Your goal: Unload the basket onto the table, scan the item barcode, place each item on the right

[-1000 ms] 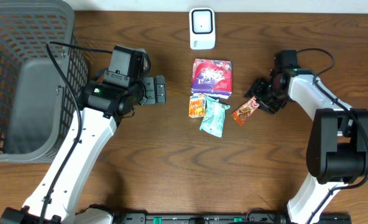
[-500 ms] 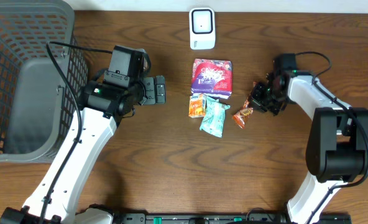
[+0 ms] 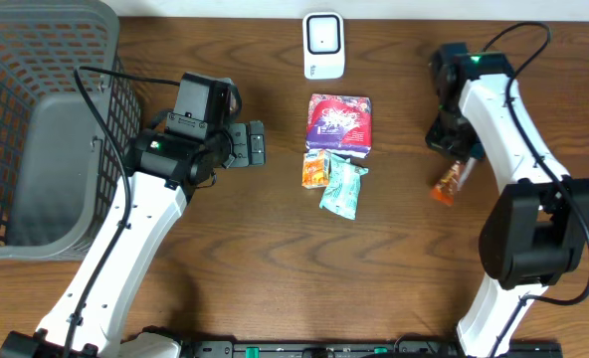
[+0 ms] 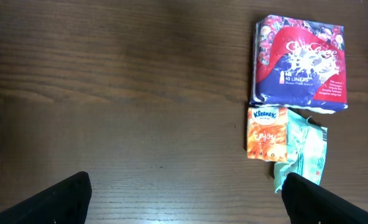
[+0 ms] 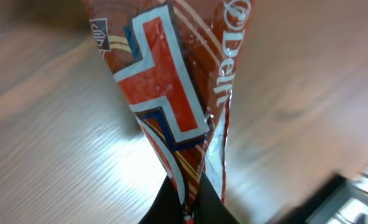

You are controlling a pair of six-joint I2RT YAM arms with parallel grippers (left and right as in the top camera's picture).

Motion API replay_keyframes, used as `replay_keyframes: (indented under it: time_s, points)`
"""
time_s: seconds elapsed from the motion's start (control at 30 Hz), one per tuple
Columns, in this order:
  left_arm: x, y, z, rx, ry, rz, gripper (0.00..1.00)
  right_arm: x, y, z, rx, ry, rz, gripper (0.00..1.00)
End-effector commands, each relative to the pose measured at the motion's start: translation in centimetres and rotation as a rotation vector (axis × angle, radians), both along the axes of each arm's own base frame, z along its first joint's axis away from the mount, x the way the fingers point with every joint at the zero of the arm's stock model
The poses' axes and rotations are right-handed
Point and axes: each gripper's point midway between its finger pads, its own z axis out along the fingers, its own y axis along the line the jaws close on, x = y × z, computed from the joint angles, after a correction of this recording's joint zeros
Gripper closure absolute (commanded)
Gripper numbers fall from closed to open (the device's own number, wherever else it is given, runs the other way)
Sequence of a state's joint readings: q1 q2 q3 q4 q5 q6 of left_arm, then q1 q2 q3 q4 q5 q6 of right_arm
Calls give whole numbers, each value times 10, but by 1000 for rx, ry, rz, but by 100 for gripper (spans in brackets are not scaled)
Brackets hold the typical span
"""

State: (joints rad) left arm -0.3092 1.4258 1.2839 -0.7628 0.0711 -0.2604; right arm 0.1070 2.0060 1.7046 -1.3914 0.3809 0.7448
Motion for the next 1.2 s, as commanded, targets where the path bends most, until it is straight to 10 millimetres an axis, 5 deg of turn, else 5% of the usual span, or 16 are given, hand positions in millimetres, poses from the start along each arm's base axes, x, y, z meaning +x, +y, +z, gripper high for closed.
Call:
replay_keyframes:
  time_s: [0.0, 0.2, 0.27, 0.4, 0.57, 0.77, 0.93, 1.17]
  points:
    - [3, 2, 3, 13, -8, 2, 2, 0, -34, 6, -252, -41, -80, 99]
    - [3, 2, 3, 13, -8, 2, 2, -4, -28, -20, -228, 35, -60, 94]
    - [3, 2, 3, 13, -8, 2, 2, -3, -24, -22, -213, 42, -43, 79]
    - [3, 2, 3, 13, -8, 2, 2, 0, -21, -20, -196, 47, -11, 26]
    - [3, 2, 3, 13, -8, 2, 2, -3, -7, -28, -87, 114, 90, 4]
    - [3, 2, 3, 13, -8, 2, 2, -14, 0, -31, -30, 184, 140, 1]
    - [3, 2, 3, 13, -8, 2, 2, -18, -20, -32, -128, 149, 25, 1]
    - [3, 2, 3, 13, -8, 2, 2, -25, -29, -64, -143, 131, -1, 1]
